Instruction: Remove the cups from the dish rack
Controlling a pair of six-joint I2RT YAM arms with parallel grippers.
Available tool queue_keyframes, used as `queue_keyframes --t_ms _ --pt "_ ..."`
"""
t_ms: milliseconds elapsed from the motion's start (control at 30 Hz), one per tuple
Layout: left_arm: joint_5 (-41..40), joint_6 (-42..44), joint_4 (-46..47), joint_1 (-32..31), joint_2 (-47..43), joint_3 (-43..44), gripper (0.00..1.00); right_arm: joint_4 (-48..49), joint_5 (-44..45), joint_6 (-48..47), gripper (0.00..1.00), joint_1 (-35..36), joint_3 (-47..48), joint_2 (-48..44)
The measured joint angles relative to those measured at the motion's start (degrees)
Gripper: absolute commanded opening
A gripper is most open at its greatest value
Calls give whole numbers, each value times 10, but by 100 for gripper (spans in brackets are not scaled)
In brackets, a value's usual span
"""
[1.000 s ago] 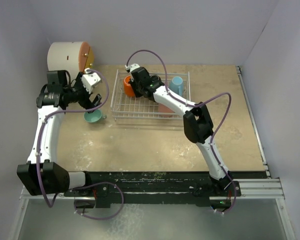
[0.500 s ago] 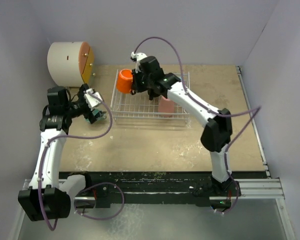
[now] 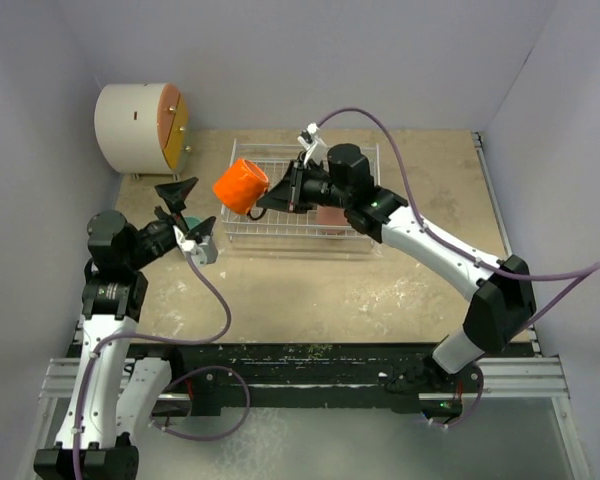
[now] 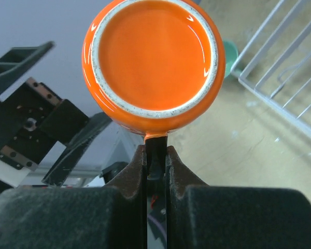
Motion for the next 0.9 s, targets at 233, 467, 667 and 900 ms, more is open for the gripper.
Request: queue_keyframes --t_ms 233,467,667,900 --pt "19 53 13 -7 -56 -34 88 90 -42 111 0 2 -85 0" --pt "23 82 15 -7 -55 -43 84 178 -61 183 0 15 -128 -20" --pt "23 92 28 -11 -46 -46 74 218 -71 214 0 44 -143 -33" --pt "23 94 47 -20 -44 -46 49 245 -79 233 0 64 -154 -34"
